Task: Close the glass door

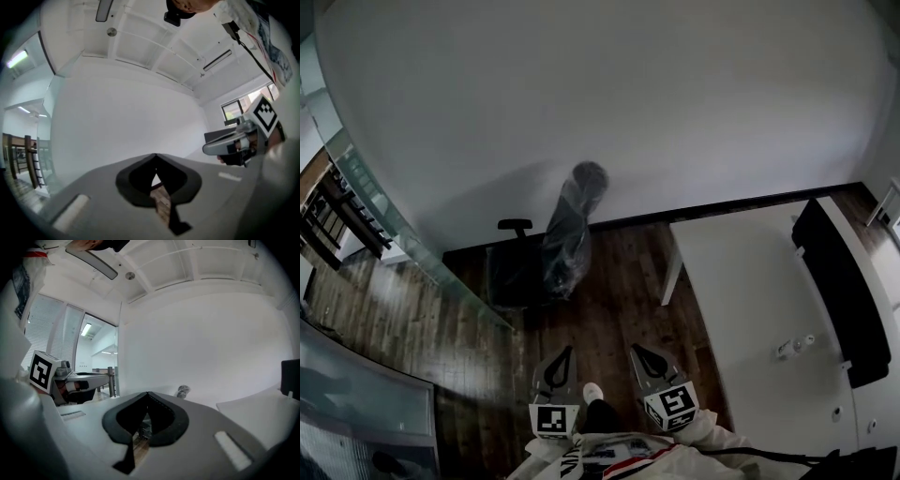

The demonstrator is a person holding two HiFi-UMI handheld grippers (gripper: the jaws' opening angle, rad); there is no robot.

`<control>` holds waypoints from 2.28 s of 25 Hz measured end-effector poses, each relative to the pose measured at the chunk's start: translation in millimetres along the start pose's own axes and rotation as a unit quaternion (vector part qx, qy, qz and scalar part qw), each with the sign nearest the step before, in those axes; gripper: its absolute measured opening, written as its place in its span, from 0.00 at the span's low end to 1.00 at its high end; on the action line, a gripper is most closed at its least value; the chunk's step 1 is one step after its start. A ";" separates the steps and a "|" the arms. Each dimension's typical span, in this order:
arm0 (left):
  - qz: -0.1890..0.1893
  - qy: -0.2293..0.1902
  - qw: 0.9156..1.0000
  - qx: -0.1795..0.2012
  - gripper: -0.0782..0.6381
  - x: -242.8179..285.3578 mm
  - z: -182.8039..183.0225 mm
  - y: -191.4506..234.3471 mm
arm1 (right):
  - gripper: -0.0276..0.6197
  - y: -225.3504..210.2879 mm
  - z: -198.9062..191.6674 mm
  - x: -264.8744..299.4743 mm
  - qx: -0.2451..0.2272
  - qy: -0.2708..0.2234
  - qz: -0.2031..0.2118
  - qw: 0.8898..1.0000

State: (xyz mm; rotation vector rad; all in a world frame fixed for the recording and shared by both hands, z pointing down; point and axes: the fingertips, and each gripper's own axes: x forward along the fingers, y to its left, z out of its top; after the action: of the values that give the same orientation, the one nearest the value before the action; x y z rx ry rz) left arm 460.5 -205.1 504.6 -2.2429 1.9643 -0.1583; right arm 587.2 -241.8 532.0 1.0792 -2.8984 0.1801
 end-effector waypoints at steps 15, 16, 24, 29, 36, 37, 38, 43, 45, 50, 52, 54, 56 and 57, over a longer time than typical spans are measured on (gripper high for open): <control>0.095 0.056 0.993 -0.047 0.11 50.3 -56.3 199.6 | 0.05 54.0 0.1 217.1 -0.022 0.049 0.104 0.993; 0.095 0.059 0.993 -0.048 0.11 55.0 -56.8 209.7 | 0.05 55.8 0.8 226.8 -0.023 0.051 0.103 0.993; 0.077 0.010 0.996 -0.039 0.11 96.9 -57.4 257.2 | 0.05 45.7 17.4 271.3 -0.031 0.044 0.067 0.996; 0.070 0.012 0.997 -0.032 0.11 113.5 -67.0 264.7 | 0.05 33.4 18.4 284.7 -0.029 0.047 0.056 0.997; 0.091 0.035 0.995 -0.037 0.11 149.9 -73.6 294.0 | 0.05 25.3 9.6 352.4 -0.018 0.057 0.101 0.993; 0.102 0.037 0.994 -0.034 0.11 154.4 -79.0 303.0 | 0.05 26.5 10.0 366.7 -0.018 0.057 0.113 0.992; 0.114 0.039 0.992 -0.031 0.11 157.8 -84.6 311.9 | 0.05 28.3 11.0 380.9 -0.018 0.057 0.127 0.990; 0.188 0.046 0.981 -0.001 0.11 171.9 -85.7 361.6 | 0.05 42.3 25.4 452.6 -0.030 0.046 0.210 0.976; 0.214 0.055 0.975 -0.001 0.11 179.7 -84.2 378.4 | 0.05 46.7 31.2 477.9 -0.029 0.048 0.239 0.969; 0.256 0.081 0.963 -0.021 0.11 197.3 -85.0 398.8 | 0.05 55.1 41.9 522.5 -0.027 0.059 0.302 0.951; 0.271 0.090 0.958 -0.016 0.11 206.9 -83.7 406.1 | 0.05 53.8 40.9 538.9 -0.025 0.061 0.322 0.945; 0.289 0.088 0.953 -0.010 0.11 217.9 -87.3 413.7 | 0.05 49.2 39.6 554.6 -0.025 0.060 0.340 0.938; 0.305 0.086 0.948 -0.004 0.11 228.0 -91.0 421.1 | 0.05 44.6 39.0 568.3 -0.027 0.060 0.356 0.932; 0.312 0.085 0.946 -0.001 0.11 232.3 -90.8 424.8 | 0.05 43.3 39.2 574.7 -0.029 0.060 0.364 0.929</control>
State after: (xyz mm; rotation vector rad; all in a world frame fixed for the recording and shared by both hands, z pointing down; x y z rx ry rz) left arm 61.3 -493.7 509.5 -1.5358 2.6490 -0.2737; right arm 124.2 -587.2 535.7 -0.0621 -3.0049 0.1686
